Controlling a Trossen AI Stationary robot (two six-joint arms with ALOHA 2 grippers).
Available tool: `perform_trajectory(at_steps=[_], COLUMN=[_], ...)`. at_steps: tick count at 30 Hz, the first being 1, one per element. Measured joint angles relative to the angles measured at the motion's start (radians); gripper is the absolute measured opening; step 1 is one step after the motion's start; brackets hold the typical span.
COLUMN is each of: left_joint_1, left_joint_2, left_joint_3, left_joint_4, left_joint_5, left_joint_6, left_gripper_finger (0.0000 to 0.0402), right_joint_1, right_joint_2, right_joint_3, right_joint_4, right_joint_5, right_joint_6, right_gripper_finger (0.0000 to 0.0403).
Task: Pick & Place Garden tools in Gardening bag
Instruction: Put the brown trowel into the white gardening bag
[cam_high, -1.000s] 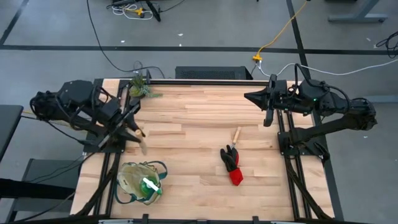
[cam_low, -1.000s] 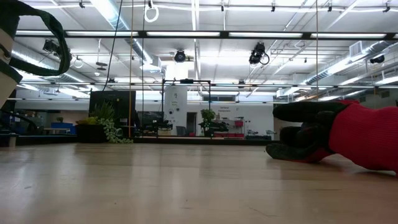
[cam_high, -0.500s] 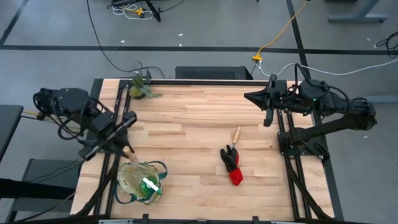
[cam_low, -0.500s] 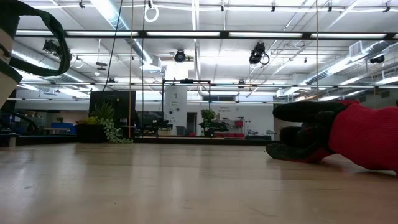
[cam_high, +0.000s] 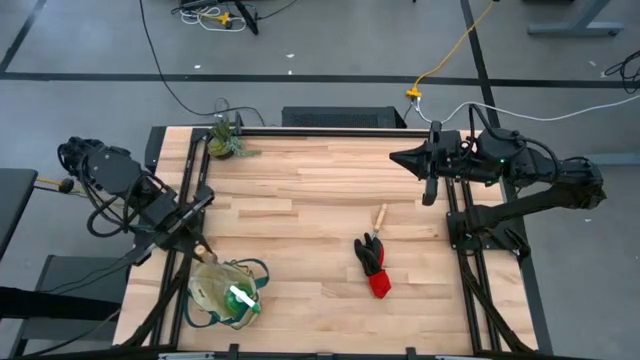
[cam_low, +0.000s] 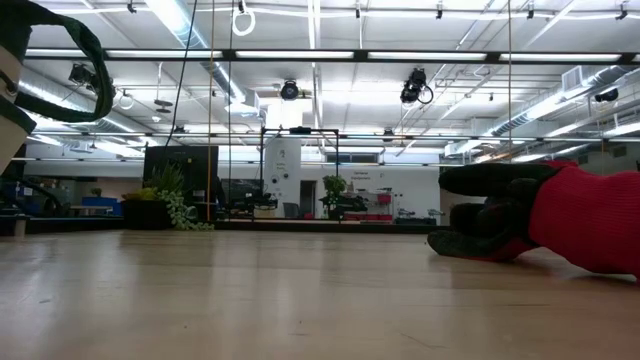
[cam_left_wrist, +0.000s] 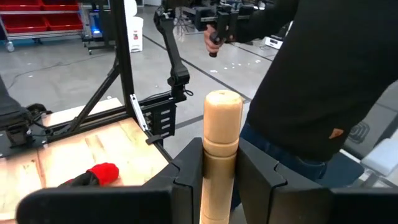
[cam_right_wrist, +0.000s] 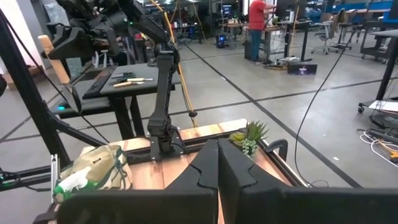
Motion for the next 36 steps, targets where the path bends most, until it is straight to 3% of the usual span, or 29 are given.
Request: perform_trajectory(at_steps=[20,36], left_joint_1=[-0.124,-0.156], left_joint_2=[0.002,-0.11], left_joint_3=[-0.003,-0.28], left_joint_4=[-0.042,0.168], left_joint_5=[-0.134,-0.169], left_joint_6=[-0.007,-0.096], left_gripper_finger=[0.0077,0.0077], right_joint_1=[0.0,0.0], right_joint_2=[0.048,0.047], right_joint_3=[0.0,0.0], right_joint_4=[0.0,0.002], right_joint_5=[-0.001,-0.027], right_joint_6=[0.02,0.047], right_gripper_finger=[0.0,0.0])
